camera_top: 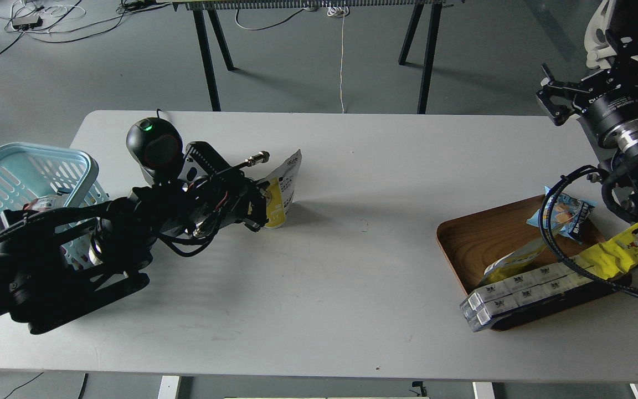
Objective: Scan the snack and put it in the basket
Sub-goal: 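Grasp the yellow packet with the left gripper and lift it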
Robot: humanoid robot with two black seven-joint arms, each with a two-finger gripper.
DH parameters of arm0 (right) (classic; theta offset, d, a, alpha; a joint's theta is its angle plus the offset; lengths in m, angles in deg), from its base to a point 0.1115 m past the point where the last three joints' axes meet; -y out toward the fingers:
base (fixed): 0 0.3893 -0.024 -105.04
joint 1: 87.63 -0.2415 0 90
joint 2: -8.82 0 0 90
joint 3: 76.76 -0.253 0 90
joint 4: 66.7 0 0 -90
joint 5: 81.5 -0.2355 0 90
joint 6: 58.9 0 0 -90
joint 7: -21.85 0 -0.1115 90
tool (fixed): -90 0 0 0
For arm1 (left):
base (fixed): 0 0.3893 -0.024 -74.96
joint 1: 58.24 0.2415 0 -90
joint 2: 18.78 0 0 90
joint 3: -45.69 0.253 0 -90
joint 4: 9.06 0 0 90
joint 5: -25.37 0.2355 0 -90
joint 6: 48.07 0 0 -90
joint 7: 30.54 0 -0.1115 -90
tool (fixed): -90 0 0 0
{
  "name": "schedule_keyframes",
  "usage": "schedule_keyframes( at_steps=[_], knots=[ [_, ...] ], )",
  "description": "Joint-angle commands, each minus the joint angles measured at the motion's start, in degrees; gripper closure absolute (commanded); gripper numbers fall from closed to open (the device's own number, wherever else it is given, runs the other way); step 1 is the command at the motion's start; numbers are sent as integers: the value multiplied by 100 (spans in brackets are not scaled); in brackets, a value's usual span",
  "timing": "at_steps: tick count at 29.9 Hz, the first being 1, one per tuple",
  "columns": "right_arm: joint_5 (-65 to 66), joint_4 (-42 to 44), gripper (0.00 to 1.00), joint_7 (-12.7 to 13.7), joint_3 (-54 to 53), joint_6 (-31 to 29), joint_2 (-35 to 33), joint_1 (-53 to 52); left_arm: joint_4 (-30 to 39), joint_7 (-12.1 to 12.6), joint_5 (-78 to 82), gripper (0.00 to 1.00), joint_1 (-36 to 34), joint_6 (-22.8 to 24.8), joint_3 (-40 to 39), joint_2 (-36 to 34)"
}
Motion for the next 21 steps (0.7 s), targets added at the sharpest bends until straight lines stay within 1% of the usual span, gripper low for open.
schedule_keyframes(
  at_steps=[1,4,11,14,21],
  knots=[
    [0,1,1,1,0,0,0,-3,130,-89,-18,99,-14,-22,-59,-39],
    [0,1,1,1,9,0,0,-3,349,-185,-35,99,-14,30,-331,-109],
    [0,-8,1,1,17,0,0,-3,1017,-186,-500,99,-23,203,-868,-442],
    [0,-8,1,1,17,0,8,-3,1097,-221,-607,99,-67,203,-886,-723],
    [0,-17,1,1,26,0,52,-20,1097,-589,-633,99,-243,203,-894,-1155]
  ],
)
